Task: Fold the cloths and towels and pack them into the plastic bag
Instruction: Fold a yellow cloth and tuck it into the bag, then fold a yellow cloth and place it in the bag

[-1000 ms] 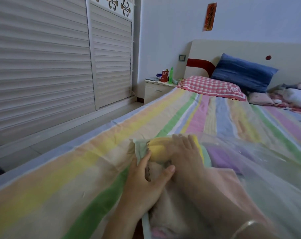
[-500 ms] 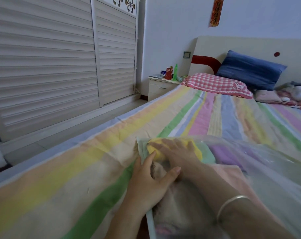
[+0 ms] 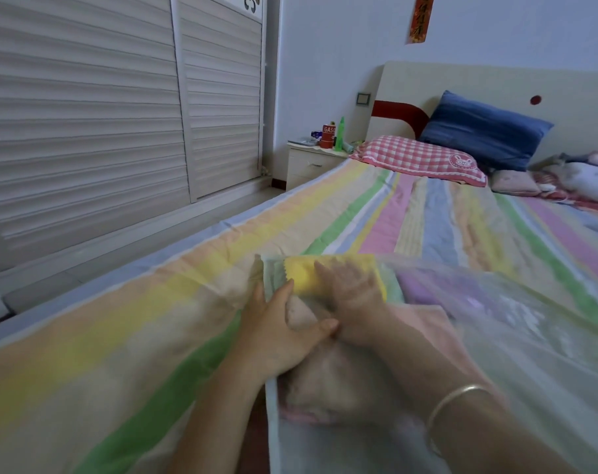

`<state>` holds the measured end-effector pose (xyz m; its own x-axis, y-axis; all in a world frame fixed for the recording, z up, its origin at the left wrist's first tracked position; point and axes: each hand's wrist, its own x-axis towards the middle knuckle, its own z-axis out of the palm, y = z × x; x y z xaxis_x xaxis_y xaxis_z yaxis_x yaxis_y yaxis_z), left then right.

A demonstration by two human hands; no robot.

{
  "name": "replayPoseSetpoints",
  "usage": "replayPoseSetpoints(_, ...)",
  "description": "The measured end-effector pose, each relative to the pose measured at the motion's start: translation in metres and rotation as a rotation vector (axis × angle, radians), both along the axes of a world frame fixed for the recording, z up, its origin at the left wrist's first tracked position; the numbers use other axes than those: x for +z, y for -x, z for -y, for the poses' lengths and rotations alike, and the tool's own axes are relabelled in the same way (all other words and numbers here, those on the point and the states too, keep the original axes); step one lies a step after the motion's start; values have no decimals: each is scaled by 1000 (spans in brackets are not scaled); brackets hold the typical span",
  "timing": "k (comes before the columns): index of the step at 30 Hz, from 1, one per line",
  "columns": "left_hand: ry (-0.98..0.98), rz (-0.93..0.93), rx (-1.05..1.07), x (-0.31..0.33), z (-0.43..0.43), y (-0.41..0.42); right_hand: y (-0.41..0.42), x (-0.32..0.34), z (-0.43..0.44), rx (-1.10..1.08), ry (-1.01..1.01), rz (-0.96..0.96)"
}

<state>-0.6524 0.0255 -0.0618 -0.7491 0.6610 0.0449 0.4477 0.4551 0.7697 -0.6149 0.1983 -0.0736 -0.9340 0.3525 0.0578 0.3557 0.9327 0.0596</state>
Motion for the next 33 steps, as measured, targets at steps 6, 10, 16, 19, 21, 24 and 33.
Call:
replayPoseSetpoints(6,-10,-301,-279,69,15,-71,-125,-7,26,4,22,-185)
replayPoseSetpoints(10,-117,-182,-601,85,31,-161,-224,-10,43,-25,50,-389)
replayPoseSetpoints(16,318,-416,-782,57,55,-250,-355,-12,80,-72,3,-196)
replayPoseSetpoints(19,558,-427,-819,52,79,-278,-411,-11,101,-71,67,-212)
replayPoseSetpoints(21,720,-450,-800,46,91,-291,-441,-13,113,-22,73,-245)
replayPoseSetpoints(24,873,-459,-673,42,93,-313,-476,-24,123,51,107,-203)
replayPoseSetpoints(33,259,-542,-782,64,31,-456,-604,42,147,-90,437,-359)
